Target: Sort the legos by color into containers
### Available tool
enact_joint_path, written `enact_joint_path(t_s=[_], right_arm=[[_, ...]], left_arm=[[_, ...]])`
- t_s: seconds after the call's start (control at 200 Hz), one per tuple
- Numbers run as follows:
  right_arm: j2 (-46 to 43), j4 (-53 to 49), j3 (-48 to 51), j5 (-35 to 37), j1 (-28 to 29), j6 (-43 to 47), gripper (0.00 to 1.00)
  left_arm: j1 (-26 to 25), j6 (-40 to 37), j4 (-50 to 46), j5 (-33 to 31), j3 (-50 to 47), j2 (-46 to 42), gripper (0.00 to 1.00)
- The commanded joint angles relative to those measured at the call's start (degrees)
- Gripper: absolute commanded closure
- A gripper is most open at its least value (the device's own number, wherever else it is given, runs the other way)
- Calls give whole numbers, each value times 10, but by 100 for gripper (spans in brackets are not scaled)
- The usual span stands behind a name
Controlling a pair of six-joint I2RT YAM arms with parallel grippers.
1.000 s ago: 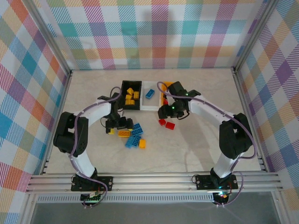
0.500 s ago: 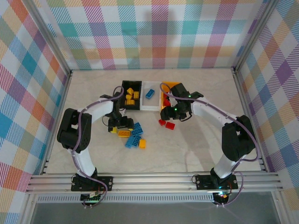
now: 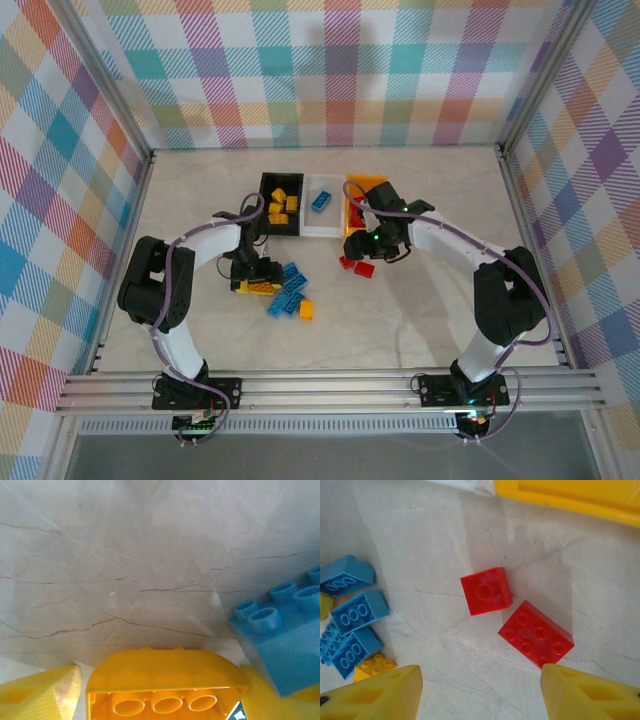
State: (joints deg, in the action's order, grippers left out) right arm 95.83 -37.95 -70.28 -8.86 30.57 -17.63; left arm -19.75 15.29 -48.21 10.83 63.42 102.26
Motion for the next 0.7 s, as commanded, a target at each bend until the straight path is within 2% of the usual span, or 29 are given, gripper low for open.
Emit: enact_joint_path(t_s=[0.0,0.18,0.425,0.695], right_arm=[[-11,6,10,-9,1,-13,35],[-28,7,23,-1,1,-14,35],[-36,18,42,2,1,-19,35],[-68,38,51,16,1,-8,35]], left_arm=[[-6,4,-4,-4,-3,13,23],[-6,2,-16,-7,12,24,33],[-1,18,-44,5,45,-1,39],[35,40,-68,28,162,3,41]])
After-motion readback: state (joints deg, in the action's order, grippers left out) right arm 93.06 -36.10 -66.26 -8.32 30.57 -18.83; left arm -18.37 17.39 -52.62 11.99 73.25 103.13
